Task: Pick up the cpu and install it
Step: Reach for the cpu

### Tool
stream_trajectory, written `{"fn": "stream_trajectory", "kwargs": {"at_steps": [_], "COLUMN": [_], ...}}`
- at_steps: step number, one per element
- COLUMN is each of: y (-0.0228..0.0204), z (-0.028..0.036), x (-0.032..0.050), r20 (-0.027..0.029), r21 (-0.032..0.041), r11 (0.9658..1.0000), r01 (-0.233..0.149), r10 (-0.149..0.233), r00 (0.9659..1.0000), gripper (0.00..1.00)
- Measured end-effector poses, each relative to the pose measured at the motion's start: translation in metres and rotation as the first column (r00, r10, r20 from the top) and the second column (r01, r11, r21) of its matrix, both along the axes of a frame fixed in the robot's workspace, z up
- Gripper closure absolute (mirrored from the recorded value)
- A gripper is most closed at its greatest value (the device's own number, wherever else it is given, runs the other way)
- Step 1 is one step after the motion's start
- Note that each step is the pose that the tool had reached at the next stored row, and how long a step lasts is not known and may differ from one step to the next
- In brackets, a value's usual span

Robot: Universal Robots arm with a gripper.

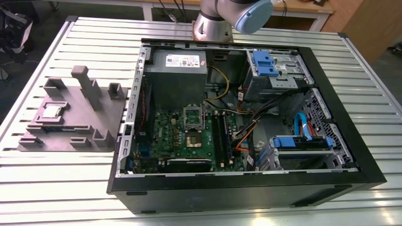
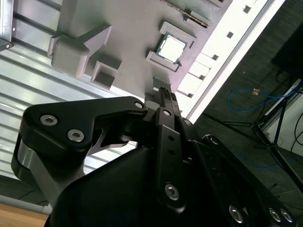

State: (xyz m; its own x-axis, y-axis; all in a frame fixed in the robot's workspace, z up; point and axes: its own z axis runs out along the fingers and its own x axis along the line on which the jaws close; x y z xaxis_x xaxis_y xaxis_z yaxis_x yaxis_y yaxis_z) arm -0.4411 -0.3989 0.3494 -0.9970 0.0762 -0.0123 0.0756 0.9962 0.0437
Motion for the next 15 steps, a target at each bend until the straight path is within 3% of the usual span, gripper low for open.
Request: {"fn": "stream_trajectory", "kwargs": {"at_steps": [15], "y": [0.0], "z": [-0.0005], "x": [-0.005], "r20": [0.0], "r21": [0.0], "r11": [1.0], "r01": [0.0], "r10": [0.0], "r00": [1.0], "gripper": [0.9]}}
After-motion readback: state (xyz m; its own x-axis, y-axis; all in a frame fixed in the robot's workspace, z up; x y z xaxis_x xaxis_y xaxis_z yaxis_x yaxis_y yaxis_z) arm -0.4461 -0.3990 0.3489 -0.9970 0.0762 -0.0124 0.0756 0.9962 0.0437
